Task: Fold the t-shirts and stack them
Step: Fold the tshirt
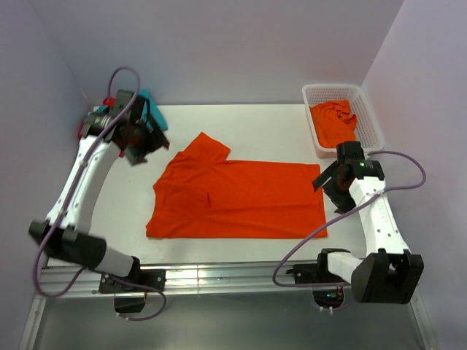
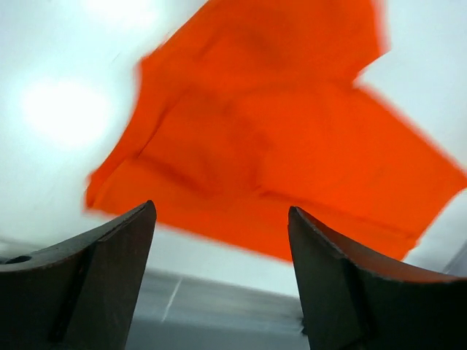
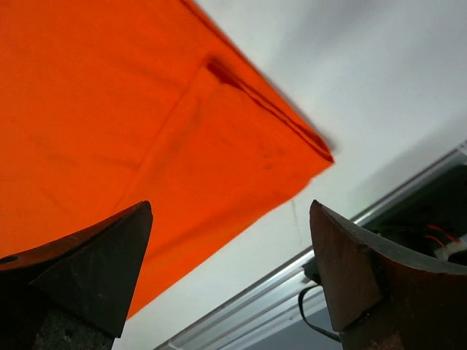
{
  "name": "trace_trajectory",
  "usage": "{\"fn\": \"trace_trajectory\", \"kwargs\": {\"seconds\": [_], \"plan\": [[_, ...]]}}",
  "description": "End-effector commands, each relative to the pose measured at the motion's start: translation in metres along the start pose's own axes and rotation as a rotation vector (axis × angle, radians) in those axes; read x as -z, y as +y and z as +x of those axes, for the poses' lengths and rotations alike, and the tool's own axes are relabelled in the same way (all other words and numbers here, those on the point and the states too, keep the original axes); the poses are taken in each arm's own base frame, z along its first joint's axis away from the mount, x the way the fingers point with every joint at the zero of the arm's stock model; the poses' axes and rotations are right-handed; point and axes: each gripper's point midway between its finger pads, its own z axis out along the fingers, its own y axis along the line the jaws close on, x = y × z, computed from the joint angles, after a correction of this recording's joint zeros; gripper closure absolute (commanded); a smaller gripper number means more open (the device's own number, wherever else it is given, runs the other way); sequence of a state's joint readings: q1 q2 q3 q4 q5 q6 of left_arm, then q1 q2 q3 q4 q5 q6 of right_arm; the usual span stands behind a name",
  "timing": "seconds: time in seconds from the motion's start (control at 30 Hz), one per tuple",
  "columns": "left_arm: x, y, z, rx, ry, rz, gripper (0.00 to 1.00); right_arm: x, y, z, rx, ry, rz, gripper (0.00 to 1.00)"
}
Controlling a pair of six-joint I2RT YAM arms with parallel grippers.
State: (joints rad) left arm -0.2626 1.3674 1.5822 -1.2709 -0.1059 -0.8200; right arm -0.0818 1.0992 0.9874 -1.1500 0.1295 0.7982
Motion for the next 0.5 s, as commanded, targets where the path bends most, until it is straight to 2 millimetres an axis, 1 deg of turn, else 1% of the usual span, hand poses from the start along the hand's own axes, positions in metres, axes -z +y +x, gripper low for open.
{"fn": "trace_trajectory", "kwargs": {"seconds": [0.0,0.03,0.07,0.1,0.13,0.17,0.2,0.23,0.27,0.3,0.33,0.37,0.4,0.43,0.47], "plan": [[-0.035,-0.071,-0.047,-0.102,-0.056,0.14,0.22,0.0,0.029,-0.017,0.028,-0.019,-0.091,0.05],[-0.043,-0.089,-0.059,-0.12,-0.081,0.191,0.22,0.0,0.033,-0.019,0.033,-0.018,-0.101,0.05],[-0.063,-0.116,-0.079,-0.137,-0.113,0.238,0.23,-0.002,0.039,-0.023,0.044,-0.024,-0.12,0.05],[-0.074,-0.125,-0.089,-0.185,-0.137,0.249,0.23,-0.001,0.043,-0.025,0.041,-0.028,-0.134,0.05],[-0.085,-0.137,-0.095,-0.223,-0.14,0.275,0.23,0.0,0.046,-0.027,0.038,-0.031,-0.144,0.05],[-0.11,-0.152,-0.103,-0.253,-0.137,0.293,0.24,-0.001,0.05,-0.029,0.041,-0.036,-0.154,0.05],[-0.123,-0.155,-0.109,-0.297,-0.139,0.304,0.25,-0.001,0.052,-0.03,0.042,-0.036,-0.161,0.05],[-0.135,-0.161,-0.11,-0.32,-0.125,0.333,0.25,-0.001,0.052,-0.029,0.044,-0.034,-0.163,0.05],[-0.155,-0.169,-0.117,-0.338,-0.124,0.351,0.25,-0.002,0.051,-0.028,0.051,-0.031,-0.162,0.05],[-0.163,-0.168,-0.126,-0.329,-0.122,0.37,0.25,-0.003,0.051,-0.027,0.056,-0.028,-0.163,0.05],[-0.168,-0.174,-0.128,-0.329,-0.108,0.413,0.25,-0.004,0.048,-0.026,0.062,-0.028,-0.151,0.06],[-0.182,-0.177,-0.131,-0.317,-0.097,0.43,0.25,-0.004,0.042,-0.023,0.069,-0.025,-0.139,0.06],[-0.188,-0.178,-0.143,-0.298,-0.117,0.449,0.25,-0.006,0.039,-0.02,0.074,-0.021,-0.134,0.06],[-0.193,-0.179,-0.146,-0.289,-0.114,0.461,0.25,-0.007,0.035,-0.018,0.081,-0.02,-0.127,0.07],[-0.204,-0.187,-0.144,-0.284,-0.081,0.506,0.25,-0.01,0.027,-0.013,0.088,-0.019,-0.106,0.07]]}}
